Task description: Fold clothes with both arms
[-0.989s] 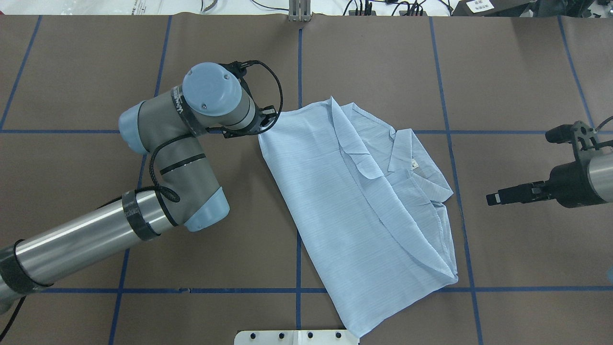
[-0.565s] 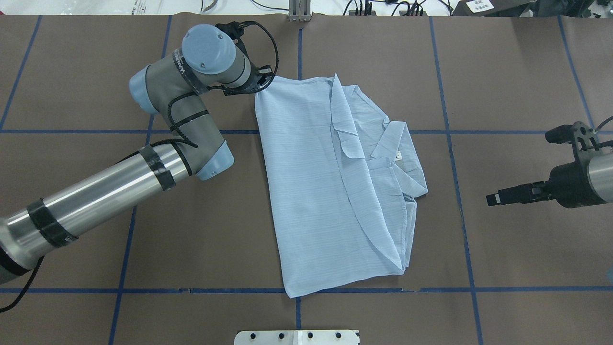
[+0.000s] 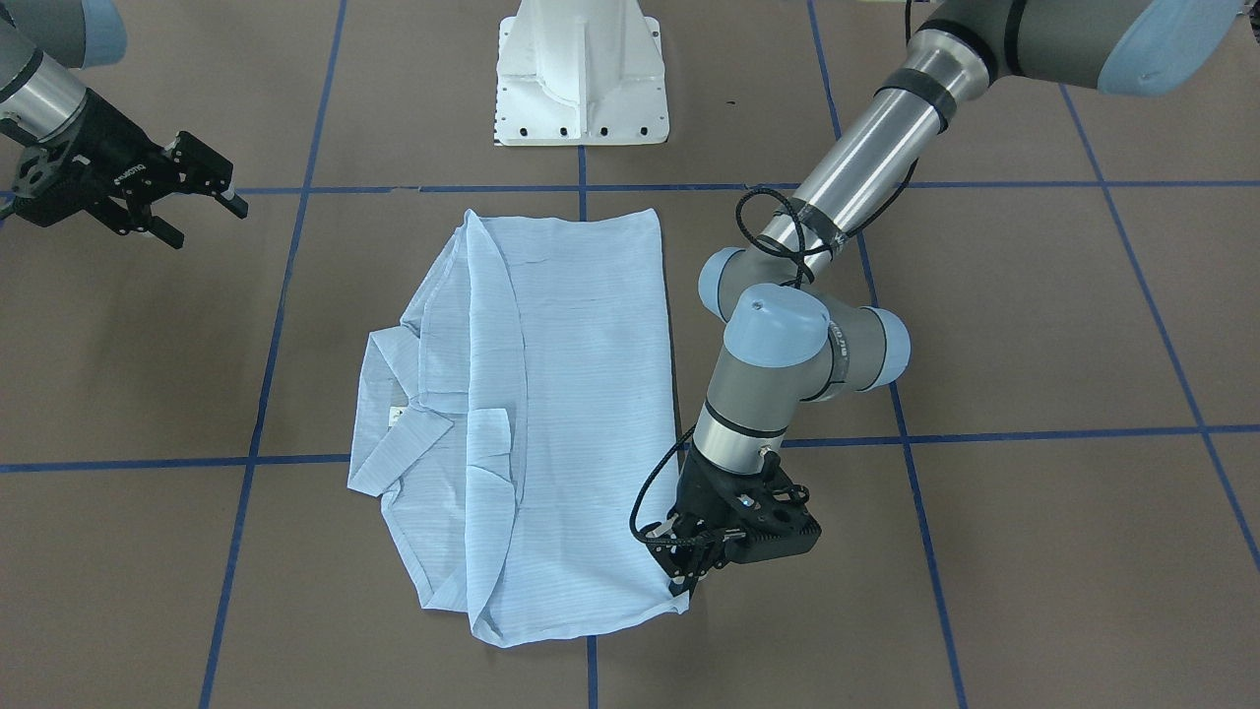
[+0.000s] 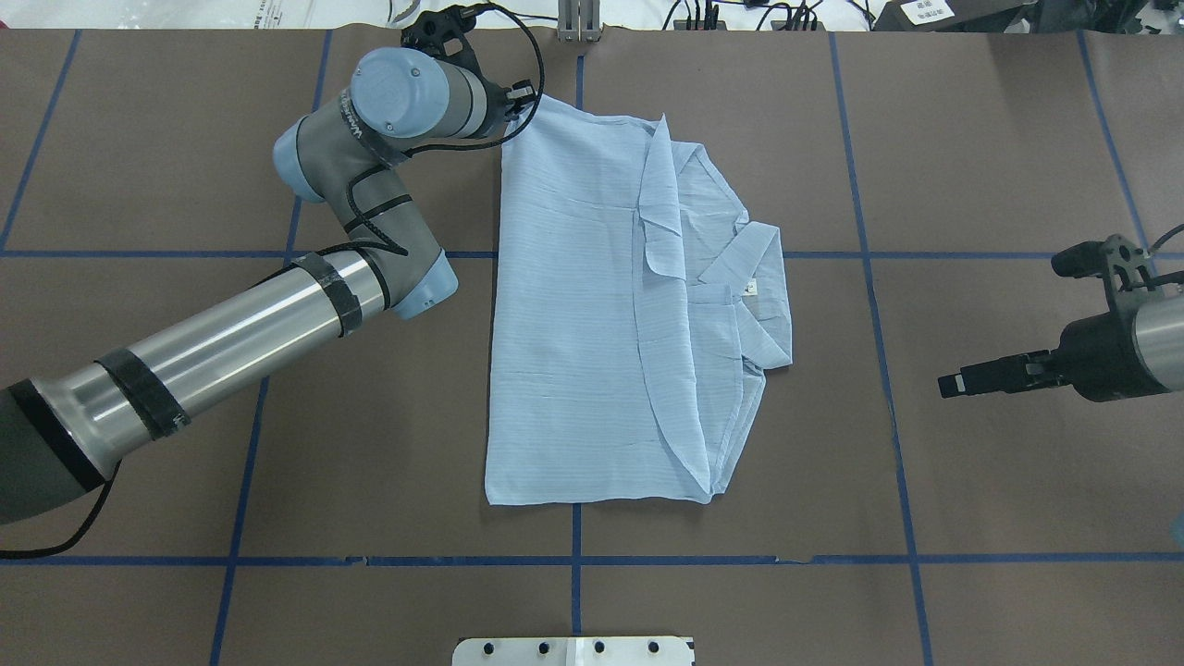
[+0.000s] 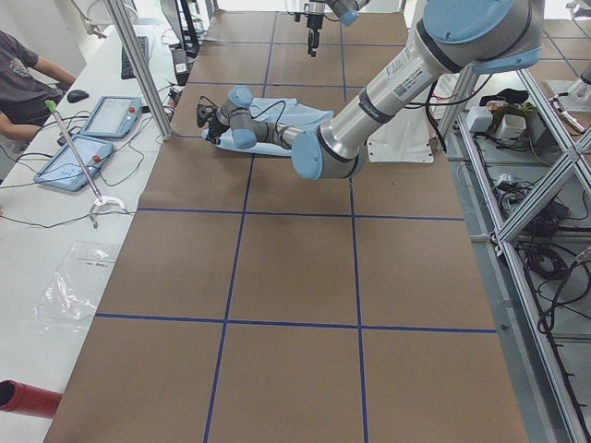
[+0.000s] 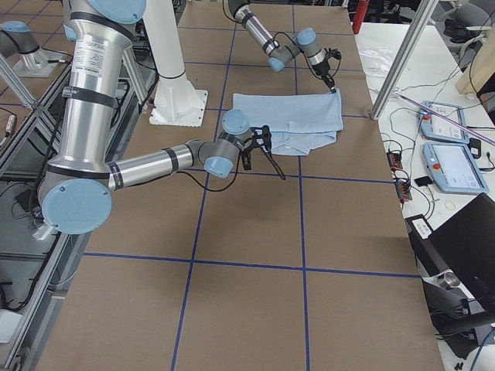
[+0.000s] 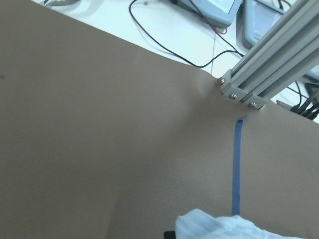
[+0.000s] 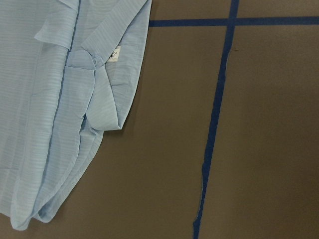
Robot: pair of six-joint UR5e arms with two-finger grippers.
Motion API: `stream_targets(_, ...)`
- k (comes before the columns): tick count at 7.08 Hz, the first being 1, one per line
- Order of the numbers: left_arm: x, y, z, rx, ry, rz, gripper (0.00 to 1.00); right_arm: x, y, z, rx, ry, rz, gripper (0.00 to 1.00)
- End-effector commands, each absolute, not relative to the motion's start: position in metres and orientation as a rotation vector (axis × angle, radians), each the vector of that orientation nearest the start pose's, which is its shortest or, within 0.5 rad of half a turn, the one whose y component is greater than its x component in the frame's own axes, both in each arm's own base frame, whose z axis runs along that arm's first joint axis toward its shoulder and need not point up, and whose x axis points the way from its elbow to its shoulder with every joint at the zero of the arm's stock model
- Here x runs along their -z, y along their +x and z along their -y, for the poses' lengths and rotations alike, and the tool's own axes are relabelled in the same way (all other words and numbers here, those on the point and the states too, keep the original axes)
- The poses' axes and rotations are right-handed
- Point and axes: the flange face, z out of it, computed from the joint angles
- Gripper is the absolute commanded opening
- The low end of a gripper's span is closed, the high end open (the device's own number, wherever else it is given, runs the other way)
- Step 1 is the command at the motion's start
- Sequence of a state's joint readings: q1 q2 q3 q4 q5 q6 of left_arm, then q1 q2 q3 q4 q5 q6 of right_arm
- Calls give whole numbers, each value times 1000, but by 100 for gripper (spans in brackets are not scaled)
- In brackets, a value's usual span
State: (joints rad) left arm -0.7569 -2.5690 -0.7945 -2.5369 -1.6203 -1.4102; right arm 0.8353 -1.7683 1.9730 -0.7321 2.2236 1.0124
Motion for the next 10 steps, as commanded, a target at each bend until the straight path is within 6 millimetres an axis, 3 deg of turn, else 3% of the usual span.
stream_targets(1, -254, 544, 690, 445, 533, -1086, 99, -443, -241, 377, 87, 199, 1140, 100)
stream_targets(3, -253, 528, 700, 410, 559, -1061, 100, -402, -268, 409, 62, 179, 1100, 100)
stream_targets(5, -278, 501, 670, 335, 426, -1038, 100, -368, -297, 424, 44, 188, 1044, 100)
stream_targets(7, -297, 456, 620, 297, 401, -1041, 100, -340, -339, 414, 50, 206, 948, 100)
stream_targets(8, -294, 436, 598, 279, 393, -1034, 100, -324, -365, 403, 63, 208, 893, 100)
stream_targets(10, -257, 414, 564, 243, 330, -1039, 100, -280, -441, 366, 113, 232, 803, 100)
